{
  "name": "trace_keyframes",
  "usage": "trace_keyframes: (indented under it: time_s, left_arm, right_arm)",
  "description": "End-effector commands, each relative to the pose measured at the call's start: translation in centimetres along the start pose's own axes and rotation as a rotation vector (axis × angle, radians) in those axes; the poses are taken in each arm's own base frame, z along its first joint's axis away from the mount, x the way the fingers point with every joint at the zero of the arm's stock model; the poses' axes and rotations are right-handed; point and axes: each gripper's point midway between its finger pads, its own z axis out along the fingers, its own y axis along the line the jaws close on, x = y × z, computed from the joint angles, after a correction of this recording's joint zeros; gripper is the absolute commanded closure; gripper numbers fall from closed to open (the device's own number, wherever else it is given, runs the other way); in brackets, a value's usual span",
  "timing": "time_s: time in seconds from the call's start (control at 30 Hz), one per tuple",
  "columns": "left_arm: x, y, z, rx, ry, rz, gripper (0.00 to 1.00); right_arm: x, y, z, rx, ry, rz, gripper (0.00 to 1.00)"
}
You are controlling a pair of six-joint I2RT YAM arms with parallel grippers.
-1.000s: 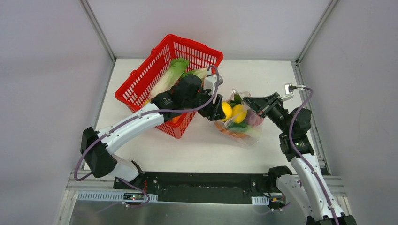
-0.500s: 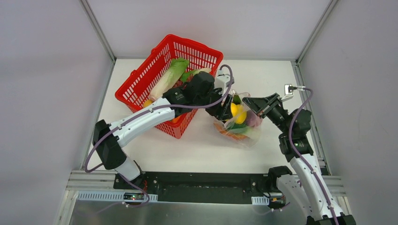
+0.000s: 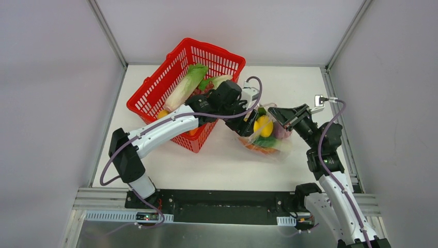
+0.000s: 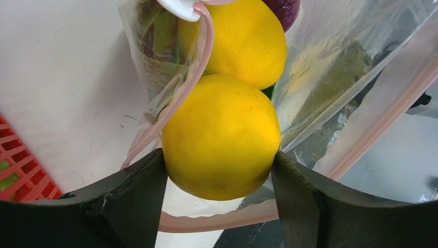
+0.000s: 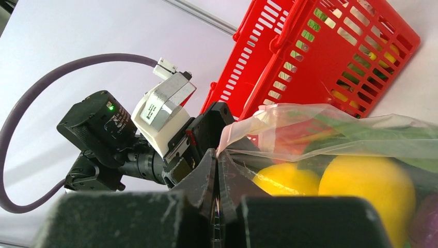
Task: Place the food in the zip-top bag and seal the zipper
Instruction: Place the fake fruit in the zipper food storage bag.
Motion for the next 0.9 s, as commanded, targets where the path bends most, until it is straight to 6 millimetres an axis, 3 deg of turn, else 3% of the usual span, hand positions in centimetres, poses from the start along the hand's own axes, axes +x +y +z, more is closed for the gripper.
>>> trace_keyframes:
  time_s: [0.0,0.17,0.37,0.5,0.67,0.77,0.87]
  left_arm:
    - [0.1,-1.6,-0.1,0.064,0.028,0.029,0.28]
    - [-1.8,-2.2,-2.1,0.064,-0.084,0.045,0.02]
    - [-4.8,-2.9,-7.1,0.041,-0.293,0.066,0.01]
    - [-4.7,-2.6,-8.9,0.01,-0.364,0.046,0.01]
    - [-1.5,1.1,-8.5,-0.157,-0.339,-0.097,0.06]
    - [-0.2,1.4,-7.2,-0.153,-0.321,-0.185,0.18]
    - [-0.5,1.0,-5.9,-0.109,-0.349,-0.269,0.27]
  right_arm:
    - [-2.5,4.9,-0.5,-0.159,-0.108,-0.062,1.0]
    - [-2.8,4.4,-0.6,-0.144,-0.135,-0.056,1.0]
    - [-2.9,3.5,-0.4,-0.117,-0.152,-0.03,1.0]
    - [-3.0,3.3,-0.4,-0.112,-0.159,-0.025,1.0]
    - [-3.3,3.5,-0.6,-0.117,-0.174,-0.031,1.0]
    - [-3.4,3.8,-0.8,-0.124,-0.183,-0.032,1.0]
    - [-3.5,4.0,-0.9,-0.129,-0.191,-0.036,1.0]
